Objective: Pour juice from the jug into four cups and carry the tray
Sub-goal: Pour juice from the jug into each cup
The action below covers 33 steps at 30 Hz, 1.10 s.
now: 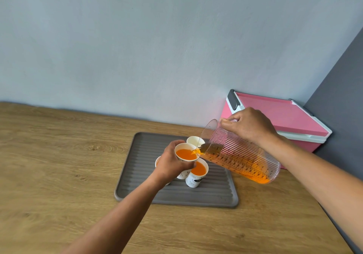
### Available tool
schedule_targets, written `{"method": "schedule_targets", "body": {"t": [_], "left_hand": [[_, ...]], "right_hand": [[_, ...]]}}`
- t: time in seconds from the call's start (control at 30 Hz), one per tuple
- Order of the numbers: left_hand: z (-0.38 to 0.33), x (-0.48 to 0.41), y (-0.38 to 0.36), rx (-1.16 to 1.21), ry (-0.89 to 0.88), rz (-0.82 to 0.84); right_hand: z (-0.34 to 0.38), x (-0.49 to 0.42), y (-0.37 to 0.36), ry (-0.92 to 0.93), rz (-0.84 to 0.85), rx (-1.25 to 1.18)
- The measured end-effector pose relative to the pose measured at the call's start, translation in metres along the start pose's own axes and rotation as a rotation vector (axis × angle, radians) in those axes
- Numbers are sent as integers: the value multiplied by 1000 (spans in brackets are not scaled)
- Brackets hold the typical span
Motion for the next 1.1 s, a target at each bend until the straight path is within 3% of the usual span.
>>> {"method": "schedule_targets", "body": {"t": [1.1], "left_hand": [[3, -5, 1, 3, -10, -17]], "right_hand": [[-4, -5, -5, 29, -7, -27]]}}
Point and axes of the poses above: each hand's wrist, its own x-axis away from the middle knuckle, its own y-axis out of the back of the hand, z = x × y, the point moved 5 cm from there along -x, towards the middle knuckle, and after that the axes turned 1 degree about -z, right-handed, at the moved point
